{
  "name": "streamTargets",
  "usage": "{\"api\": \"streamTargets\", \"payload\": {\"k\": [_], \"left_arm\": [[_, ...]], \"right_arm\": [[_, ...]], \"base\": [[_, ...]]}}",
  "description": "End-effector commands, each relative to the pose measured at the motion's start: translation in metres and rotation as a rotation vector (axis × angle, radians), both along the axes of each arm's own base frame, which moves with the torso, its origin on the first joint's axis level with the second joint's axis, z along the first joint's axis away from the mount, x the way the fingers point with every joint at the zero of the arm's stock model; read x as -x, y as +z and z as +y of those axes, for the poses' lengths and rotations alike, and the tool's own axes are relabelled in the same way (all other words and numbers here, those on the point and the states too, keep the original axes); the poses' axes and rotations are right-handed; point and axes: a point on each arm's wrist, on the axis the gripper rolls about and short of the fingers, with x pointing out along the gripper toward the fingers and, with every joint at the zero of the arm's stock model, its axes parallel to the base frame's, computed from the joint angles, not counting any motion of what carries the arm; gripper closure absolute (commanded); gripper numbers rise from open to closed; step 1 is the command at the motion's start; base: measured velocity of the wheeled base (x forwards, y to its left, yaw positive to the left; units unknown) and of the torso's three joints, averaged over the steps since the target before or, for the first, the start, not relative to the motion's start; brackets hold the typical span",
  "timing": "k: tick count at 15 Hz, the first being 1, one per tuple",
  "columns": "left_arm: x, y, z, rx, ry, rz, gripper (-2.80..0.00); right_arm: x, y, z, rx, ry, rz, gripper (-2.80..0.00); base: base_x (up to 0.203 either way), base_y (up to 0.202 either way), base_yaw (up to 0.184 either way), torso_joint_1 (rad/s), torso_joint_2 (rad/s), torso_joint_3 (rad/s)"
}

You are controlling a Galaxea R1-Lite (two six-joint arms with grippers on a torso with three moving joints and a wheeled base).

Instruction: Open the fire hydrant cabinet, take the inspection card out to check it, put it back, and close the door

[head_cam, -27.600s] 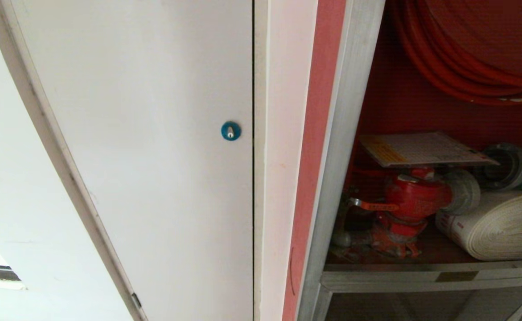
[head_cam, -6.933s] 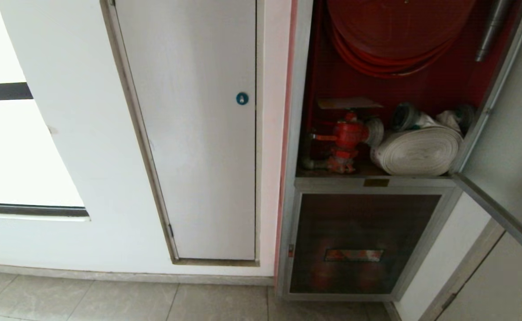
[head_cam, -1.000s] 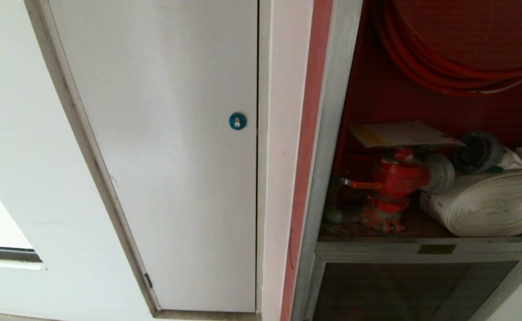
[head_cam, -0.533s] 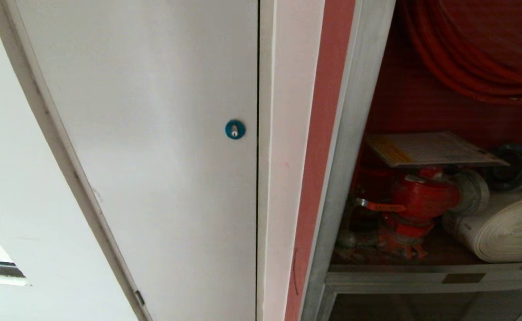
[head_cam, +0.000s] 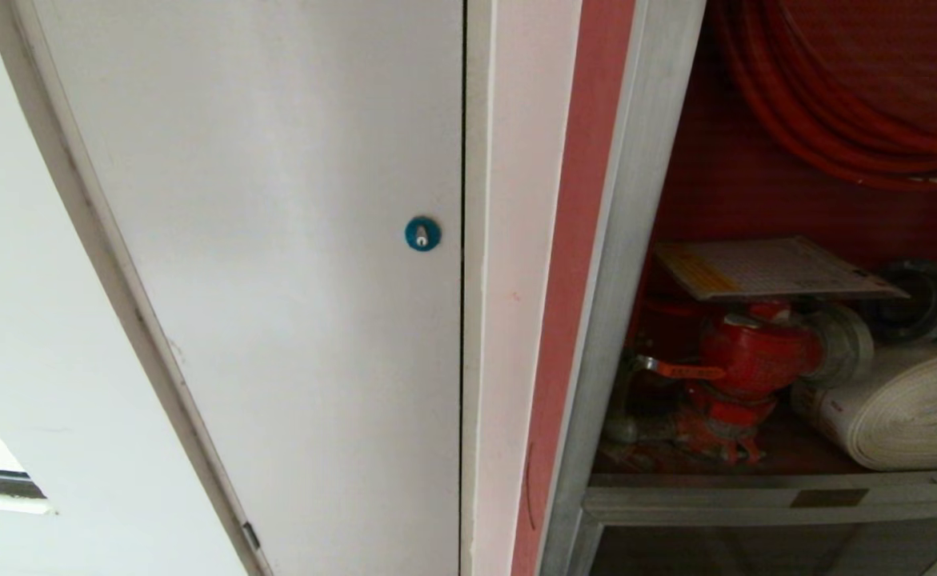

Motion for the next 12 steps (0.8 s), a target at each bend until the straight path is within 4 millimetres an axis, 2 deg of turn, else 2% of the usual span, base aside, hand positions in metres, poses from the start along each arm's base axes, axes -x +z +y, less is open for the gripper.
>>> {"api": "streamTargets", "payload": {"k": [1,12], "left_arm": [[0.0000,-0.0001,0.0001,0.000,-0.001,0.000,0.00],[0.0000,-0.0001,0.0000,0.000,0.000,0.000,0.00]], "right_arm": [[-0.0005,-0.0011,0.0000,0.000,-0.001,0.005,0.00],[-0.0005,-0.0013,0.0000,0.000,0.000,0.006,0.00]], "base": [[0.000,0.000,0.000,0.000,0.00,0.000],[0.000,0.000,0.000,0.000,0.00,0.000]]}}
